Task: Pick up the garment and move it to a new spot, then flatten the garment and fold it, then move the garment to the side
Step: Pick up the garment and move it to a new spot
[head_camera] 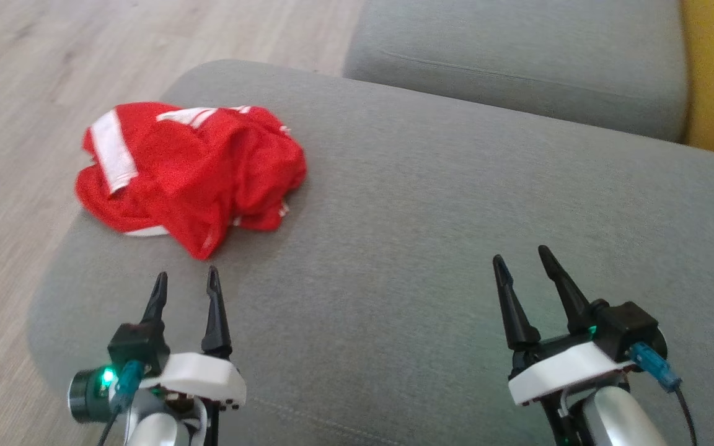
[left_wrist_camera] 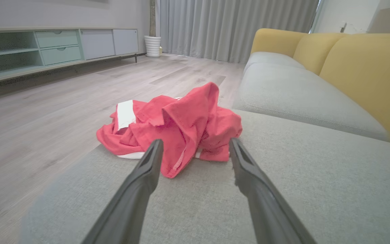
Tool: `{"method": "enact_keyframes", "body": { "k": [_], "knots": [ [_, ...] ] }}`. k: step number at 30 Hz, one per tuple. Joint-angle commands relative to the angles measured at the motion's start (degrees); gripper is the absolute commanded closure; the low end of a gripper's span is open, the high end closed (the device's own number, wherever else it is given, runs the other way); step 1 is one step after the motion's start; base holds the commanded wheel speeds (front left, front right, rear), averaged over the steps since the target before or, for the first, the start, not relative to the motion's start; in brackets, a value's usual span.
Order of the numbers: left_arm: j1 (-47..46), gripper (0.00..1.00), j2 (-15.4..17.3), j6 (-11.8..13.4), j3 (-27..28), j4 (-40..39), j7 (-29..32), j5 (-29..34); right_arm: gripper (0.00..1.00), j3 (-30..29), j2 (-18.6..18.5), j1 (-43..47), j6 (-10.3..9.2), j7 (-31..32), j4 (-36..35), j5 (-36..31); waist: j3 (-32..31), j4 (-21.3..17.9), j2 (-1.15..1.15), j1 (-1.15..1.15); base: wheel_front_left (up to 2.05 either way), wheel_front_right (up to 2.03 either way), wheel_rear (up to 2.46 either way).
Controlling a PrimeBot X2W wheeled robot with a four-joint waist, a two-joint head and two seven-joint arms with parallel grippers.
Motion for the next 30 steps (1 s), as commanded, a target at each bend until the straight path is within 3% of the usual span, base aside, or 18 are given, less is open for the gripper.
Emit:
{"method": "enact_keyframes", "body": {
  "k": [1, 8, 14, 25, 30],
  "knots": [
    [-1.1, 0.00, 0.0, -0.2, 2.1, -2.1, -0.7, 0.6, 0.00, 1.6, 0.0, -1.5, 0.24, -0.8, -1.5, 0.5, -0.3, 2.9, 0.00, 0.00, 0.00, 0.00, 0.00],
    [0.0, 0.00, 0.0, -0.6, 3.3, -2.8, -0.7, 1.4, 0.00, 2.9, 0.0, -1.5, 0.24, -0.9, -0.6, 1.3, -0.9, 6.8, 0.00, 0.00, 0.00, 0.00, 0.00],
    [0.3, 0.00, 0.0, -0.2, 3.9, -2.6, -0.7, -0.5, 0.00, 3.2, 0.0, -1.4, 0.24, -1.0, -0.1, 1.5, -1.1, 7.7, 0.00, 0.00, 0.00, 0.00, 0.00],
    [-1.0, 0.00, 0.0, -0.7, 6.6, -4.0, -0.7, -0.6, 0.00, 2.0, 0.0, -2.0, 0.24, -1.0, -0.2, 0.9, 1.0, 5.5, 0.00, 0.00, 0.00, 0.00, 0.00],
    [-3.0, 0.00, 0.2, -2.1, 8.5, -4.6, -0.7, 0.1, 0.00, 0.2, 0.0, -2.7, 0.24, -1.0, -0.9, -0.1, 3.7, 3.4, 0.00, 0.00, 0.00, 0.00, 0.00]
  ]
}}
